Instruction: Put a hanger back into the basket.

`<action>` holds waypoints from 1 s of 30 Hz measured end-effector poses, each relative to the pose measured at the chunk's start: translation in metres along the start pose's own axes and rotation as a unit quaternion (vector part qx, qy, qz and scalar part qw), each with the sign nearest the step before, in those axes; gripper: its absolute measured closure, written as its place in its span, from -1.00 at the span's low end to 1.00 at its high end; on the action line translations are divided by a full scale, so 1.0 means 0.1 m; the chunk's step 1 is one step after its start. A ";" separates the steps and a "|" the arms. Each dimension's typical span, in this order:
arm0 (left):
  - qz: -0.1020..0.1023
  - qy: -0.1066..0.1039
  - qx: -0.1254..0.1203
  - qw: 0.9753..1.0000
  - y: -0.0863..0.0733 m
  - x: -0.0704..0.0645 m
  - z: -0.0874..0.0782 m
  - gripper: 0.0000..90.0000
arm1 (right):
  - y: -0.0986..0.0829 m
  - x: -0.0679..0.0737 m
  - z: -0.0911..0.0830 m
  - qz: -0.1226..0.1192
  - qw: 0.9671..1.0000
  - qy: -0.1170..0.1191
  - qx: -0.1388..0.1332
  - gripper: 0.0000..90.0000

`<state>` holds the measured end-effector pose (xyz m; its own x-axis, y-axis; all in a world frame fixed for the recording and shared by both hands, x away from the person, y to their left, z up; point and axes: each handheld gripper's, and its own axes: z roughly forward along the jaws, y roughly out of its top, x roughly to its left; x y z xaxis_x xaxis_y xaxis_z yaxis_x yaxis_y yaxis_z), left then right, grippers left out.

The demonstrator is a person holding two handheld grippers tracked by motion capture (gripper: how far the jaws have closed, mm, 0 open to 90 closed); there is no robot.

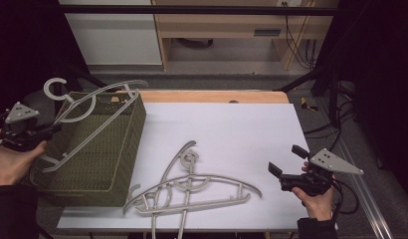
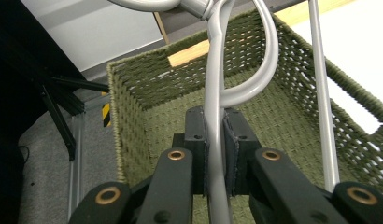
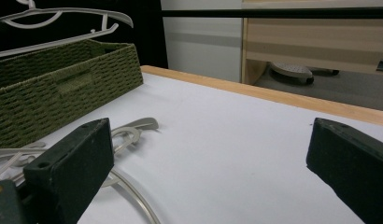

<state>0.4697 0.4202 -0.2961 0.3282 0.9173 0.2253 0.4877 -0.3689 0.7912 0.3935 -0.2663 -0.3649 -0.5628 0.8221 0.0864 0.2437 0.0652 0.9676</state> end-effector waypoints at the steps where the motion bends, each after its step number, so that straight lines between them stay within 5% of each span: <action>1: 0.000 0.000 0.000 1.000 -0.01 0.02 0.00 0.81 | 0.00 0.00 0.01 -0.002 1.000 0.000 0.001 -0.98; 16: 0.010 0.012 0.001 1.000 -0.26 0.23 0.05 0.81 | -0.02 -0.01 0.04 0.000 1.000 0.000 0.007 -0.98; 30: 0.032 0.020 0.013 0.999 -0.36 0.22 0.16 0.81 | -0.03 0.00 0.06 -0.002 1.000 0.000 0.012 -0.98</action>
<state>0.4724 0.4514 -0.3293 0.3262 0.8972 0.2977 0.4884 -0.4296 0.7595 0.3975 -0.2632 -0.3692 -0.5641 0.8215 0.0832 0.2605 0.0814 0.9620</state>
